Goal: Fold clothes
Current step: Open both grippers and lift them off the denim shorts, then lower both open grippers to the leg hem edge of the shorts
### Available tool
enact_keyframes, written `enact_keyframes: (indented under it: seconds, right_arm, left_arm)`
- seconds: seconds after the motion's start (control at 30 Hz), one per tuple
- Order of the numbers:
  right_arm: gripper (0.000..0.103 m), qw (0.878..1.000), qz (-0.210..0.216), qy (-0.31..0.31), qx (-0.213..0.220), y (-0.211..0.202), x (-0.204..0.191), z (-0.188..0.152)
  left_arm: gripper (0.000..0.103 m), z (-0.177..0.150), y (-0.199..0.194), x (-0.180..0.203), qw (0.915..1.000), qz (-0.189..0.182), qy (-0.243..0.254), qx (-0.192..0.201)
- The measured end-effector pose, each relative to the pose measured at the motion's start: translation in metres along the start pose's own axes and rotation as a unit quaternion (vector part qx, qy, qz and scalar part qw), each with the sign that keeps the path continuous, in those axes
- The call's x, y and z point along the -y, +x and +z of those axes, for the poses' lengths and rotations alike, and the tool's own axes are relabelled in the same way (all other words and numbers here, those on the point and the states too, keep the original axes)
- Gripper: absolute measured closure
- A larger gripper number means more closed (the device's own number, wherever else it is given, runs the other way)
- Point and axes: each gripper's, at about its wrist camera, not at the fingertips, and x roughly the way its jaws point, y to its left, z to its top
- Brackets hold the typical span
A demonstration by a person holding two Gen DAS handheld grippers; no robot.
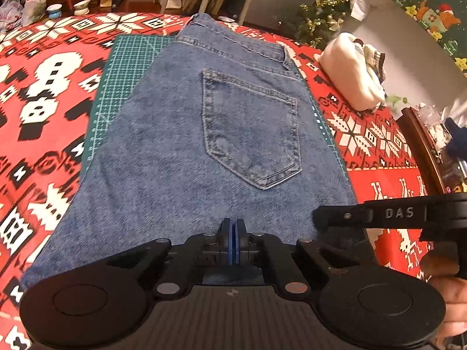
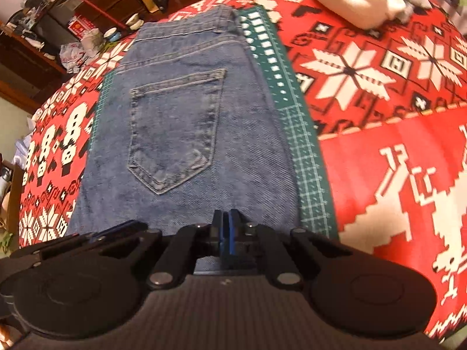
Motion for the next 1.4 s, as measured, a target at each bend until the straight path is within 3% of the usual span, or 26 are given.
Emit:
enact_keyframes:
  seconds: [0.17, 0.23, 0.3, 0.37, 0.47, 0.57, 0.63, 0.83, 0.9, 1.0, 1.23, 1.4]
  right_arm:
    - [0.101, 1.0, -0.005, 0.014, 0.001, -0.005, 0.017, -0.005]
    - [0.093, 1.0, -0.007, 0.015, 0.015, -0.013, 0.02, -0.006]
    - [0.092, 0.999, -0.003, 0.013, 0.029, -0.023, 0.022, -0.007]
    - [0.089, 0.999, 0.007, 0.005, 0.043, -0.031, 0.022, -0.009]
    - [0.064, 0.997, 0.008, -0.021, 0.072, -0.042, 0.012, -0.015]
    - [0.043, 0.994, 0.005, -0.05, 0.099, -0.05, -0.001, -0.022]
    - [0.022, 0.992, 0.003, -0.065, 0.108, -0.053, -0.008, -0.025]
    - [0.009, 0.988, -0.024, -0.075, 0.134, -0.059, -0.016, -0.03]
    - [0.001, 0.987, -0.028, -0.074, 0.14, -0.057, -0.016, -0.031]
    - [0.001, 0.984, -0.041, -0.081, 0.153, -0.054, -0.016, -0.031]
    - [0.001, 0.971, -0.047, -0.091, 0.217, -0.047, -0.011, -0.026]
    - [0.001, 0.948, -0.119, -0.123, 0.269, -0.045, -0.018, -0.018]
  left_arm:
    - [0.097, -0.008, -0.011, 0.001, 0.9992, 0.033, 0.014, 0.016]
    - [0.091, -0.011, -0.016, 0.002, 0.9985, 0.047, 0.02, 0.023]
    - [0.073, -0.014, -0.021, 0.003, 0.9974, 0.06, 0.026, 0.03]
    - [0.069, -0.017, -0.026, 0.004, 0.996, 0.074, 0.032, 0.037]
    - [0.059, -0.021, -0.032, 0.004, 0.9943, 0.09, 0.036, 0.044]
    - [0.058, -0.023, -0.035, 0.003, 0.9925, 0.108, 0.033, 0.047]
    - [0.054, -0.025, -0.035, 0.002, 0.9901, 0.129, 0.027, 0.049]
    - [0.037, -0.027, -0.035, -0.003, 0.9881, 0.144, 0.013, 0.054]
    - [0.026, -0.028, -0.037, -0.003, 0.9862, 0.149, 0.014, 0.069]
    - [0.02, -0.028, -0.038, 0.0, 0.9825, 0.155, 0.028, 0.099]
    - [0.02, -0.021, -0.034, -0.003, 0.9759, 0.166, 0.026, 0.139]
    - [0.02, -0.017, -0.03, -0.007, 0.968, 0.184, 0.019, 0.17]
